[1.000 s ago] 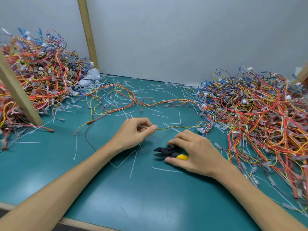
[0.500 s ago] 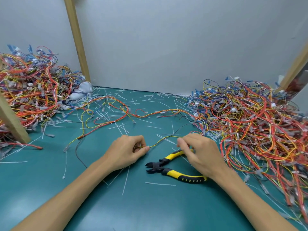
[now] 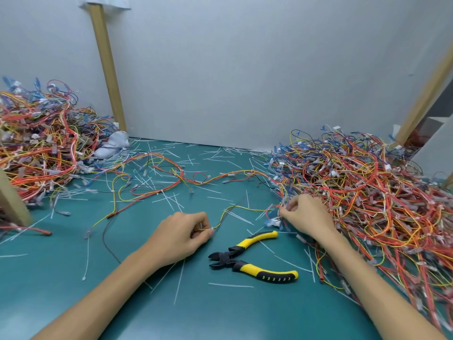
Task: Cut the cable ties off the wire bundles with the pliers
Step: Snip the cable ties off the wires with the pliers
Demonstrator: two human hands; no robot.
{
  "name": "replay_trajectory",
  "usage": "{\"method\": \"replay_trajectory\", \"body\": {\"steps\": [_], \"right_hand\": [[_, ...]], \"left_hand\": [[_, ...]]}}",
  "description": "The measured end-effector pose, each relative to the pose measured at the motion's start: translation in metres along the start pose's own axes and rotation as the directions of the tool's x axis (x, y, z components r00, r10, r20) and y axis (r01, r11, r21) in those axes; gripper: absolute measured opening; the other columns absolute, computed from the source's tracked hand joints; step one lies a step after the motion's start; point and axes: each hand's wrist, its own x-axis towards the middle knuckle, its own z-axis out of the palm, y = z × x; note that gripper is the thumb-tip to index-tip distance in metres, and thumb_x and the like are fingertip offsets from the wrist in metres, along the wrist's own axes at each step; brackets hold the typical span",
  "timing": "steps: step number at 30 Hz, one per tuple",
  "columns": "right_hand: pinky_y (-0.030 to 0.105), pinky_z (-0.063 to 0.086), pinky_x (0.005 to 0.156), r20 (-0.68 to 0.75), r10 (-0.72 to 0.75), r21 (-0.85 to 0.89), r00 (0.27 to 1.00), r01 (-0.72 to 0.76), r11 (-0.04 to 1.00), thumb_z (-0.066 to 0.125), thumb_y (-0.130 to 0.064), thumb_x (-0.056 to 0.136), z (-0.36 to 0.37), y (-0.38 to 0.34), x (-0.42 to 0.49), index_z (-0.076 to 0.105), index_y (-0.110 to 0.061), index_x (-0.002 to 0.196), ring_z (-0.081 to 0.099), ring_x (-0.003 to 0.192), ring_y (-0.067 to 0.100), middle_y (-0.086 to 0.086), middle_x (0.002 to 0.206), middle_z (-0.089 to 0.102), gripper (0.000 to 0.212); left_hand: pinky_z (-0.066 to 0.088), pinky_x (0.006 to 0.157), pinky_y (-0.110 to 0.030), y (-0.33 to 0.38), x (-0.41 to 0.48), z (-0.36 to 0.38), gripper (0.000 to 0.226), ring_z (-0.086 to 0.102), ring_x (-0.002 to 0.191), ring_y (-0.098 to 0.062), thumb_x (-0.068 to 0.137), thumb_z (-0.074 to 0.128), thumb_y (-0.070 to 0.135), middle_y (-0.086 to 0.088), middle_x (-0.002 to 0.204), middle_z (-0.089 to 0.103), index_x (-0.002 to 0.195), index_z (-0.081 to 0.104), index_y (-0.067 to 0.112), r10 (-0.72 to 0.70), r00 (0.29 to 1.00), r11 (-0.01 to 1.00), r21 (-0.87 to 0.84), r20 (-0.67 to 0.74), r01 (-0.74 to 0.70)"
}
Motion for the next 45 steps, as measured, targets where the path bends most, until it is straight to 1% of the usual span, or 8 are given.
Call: {"method": "replay_trajectory", "body": {"steps": [4, 8, 14, 20, 25, 33, 40, 45], "right_hand": [[0.020, 0.044, 0.060, -0.054, -0.124, 0.265, 0.991, 0.134, 0.955, 0.070, -0.029, 0.084, -0.008, -0.020, -0.002, 0.062, -0.019, 0.067, 0.064, 0.070, 0.016, -0.004, 0.065, 0.067, 0.021], [0.027, 0.056, 0.074, -0.197, -0.284, 0.535, 0.938, 0.345, 0.771, 0.067, -0.010, 0.088, -0.029, -0.042, -0.008, 0.059, -0.014, 0.081, 0.071, 0.078, 0.015, 0.001, 0.079, 0.073, 0.011], [0.014, 0.050, 0.078, -0.317, -0.442, 0.592, 0.839, 0.539, 0.599, 0.057, -0.008, 0.097, -0.086, -0.064, 0.003, 0.058, -0.019, 0.095, 0.066, 0.084, -0.001, -0.008, 0.089, 0.068, 0.011], [0.015, 0.052, 0.071, -0.293, -0.398, 0.800, 0.869, 0.451, 0.395, 0.057, -0.012, 0.094, -0.124, -0.074, 0.016, 0.064, -0.013, 0.094, 0.064, 0.075, 0.000, -0.009, 0.079, 0.070, 0.007], [0.022, 0.047, 0.052, -0.134, -0.407, 0.957, 0.904, 0.225, 0.186, 0.063, -0.022, 0.083, -0.119, -0.083, 0.018, 0.067, -0.008, 0.084, 0.062, 0.060, 0.011, -0.002, 0.070, 0.068, 0.014], [0.012, 0.034, 0.037, 0.107, -0.096, 0.989, 0.990, -0.096, 0.111, 0.062, -0.015, 0.093, -0.063, -0.095, 0.036, 0.067, -0.013, 0.086, 0.064, 0.053, 0.007, -0.003, 0.072, 0.072, 0.009], [0.017, 0.045, 0.038, 0.203, 0.083, 0.977, 0.976, -0.197, -0.082, 0.067, -0.009, 0.088, -0.046, -0.089, 0.045, 0.066, -0.010, 0.083, 0.073, 0.066, 0.019, 0.009, 0.101, 0.070, 0.005], [0.017, 0.049, 0.041, 0.256, 0.084, 0.957, 0.963, -0.240, -0.163, 0.063, -0.007, 0.091, -0.042, -0.082, 0.045, 0.063, -0.007, 0.082, 0.074, 0.066, 0.020, 0.012, 0.095, 0.069, 0.009]], "left_hand": [[0.030, 0.052, -0.024, 0.000, -0.001, -0.001, 0.021, 0.047, 0.059, -0.006, 0.092, 0.054, 0.047, 0.011, 0.058, 0.051, 0.078, 0.049, 0.032, 0.016, 1.000, 1.000, 0.015, 0.002, -0.016], [0.036, 0.056, -0.027, 0.002, -0.003, -0.003, 0.024, 0.048, 0.062, -0.007, 0.094, 0.050, 0.051, 0.013, 0.062, 0.054, 0.081, 0.052, 0.031, 0.031, 0.999, 0.999, 0.016, -0.021, -0.031], [0.041, 0.081, -0.031, 0.012, -0.005, -0.013, 0.038, 0.052, 0.089, -0.012, 0.095, 0.041, 0.052, 0.012, 0.093, 0.059, 0.099, 0.066, 0.024, 0.252, 0.919, 0.963, 0.176, -0.302, -0.205], [0.042, 0.092, -0.023, 0.029, 0.013, -0.042, 0.035, 0.053, 0.110, -0.011, 0.089, 0.061, 0.028, 0.009, 0.120, 0.049, 0.121, 0.050, 0.021, 0.026, 0.733, 0.938, -0.237, -0.680, -0.254], [0.041, 0.100, -0.014, 0.052, 0.043, -0.051, 0.050, 0.044, 0.131, -0.001, 0.093, 0.052, 0.031, 0.012, 0.143, 0.048, 0.141, 0.037, 0.035, 0.036, 0.912, 0.699, -0.642, -0.409, -0.316], [0.053, 0.075, -0.028, 0.050, 0.055, 0.009, 0.054, 0.070, 0.084, -0.022, 0.089, 0.039, 0.047, -0.013, 0.097, 0.074, 0.127, 0.053, 0.011, -0.073, 0.982, 0.243, -0.952, 0.176, 0.188], [0.049, 0.071, -0.026, 0.036, 0.054, 0.017, 0.047, 0.061, 0.070, -0.016, 0.090, 0.045, 0.044, -0.007, 0.076, 0.065, 0.100, 0.072, 0.008, -0.093, 0.983, 0.113, -0.979, 0.159, 0.169], [0.049, 0.081, -0.040, 0.042, 0.048, 0.021, 0.022, 0.058, 0.074, -0.016, 0.092, 0.057, 0.026, -0.005, 0.073, 0.060, 0.089, 0.075, 0.012, -0.192, 0.981, 0.274, -0.962, -0.040, 0.015]]}}
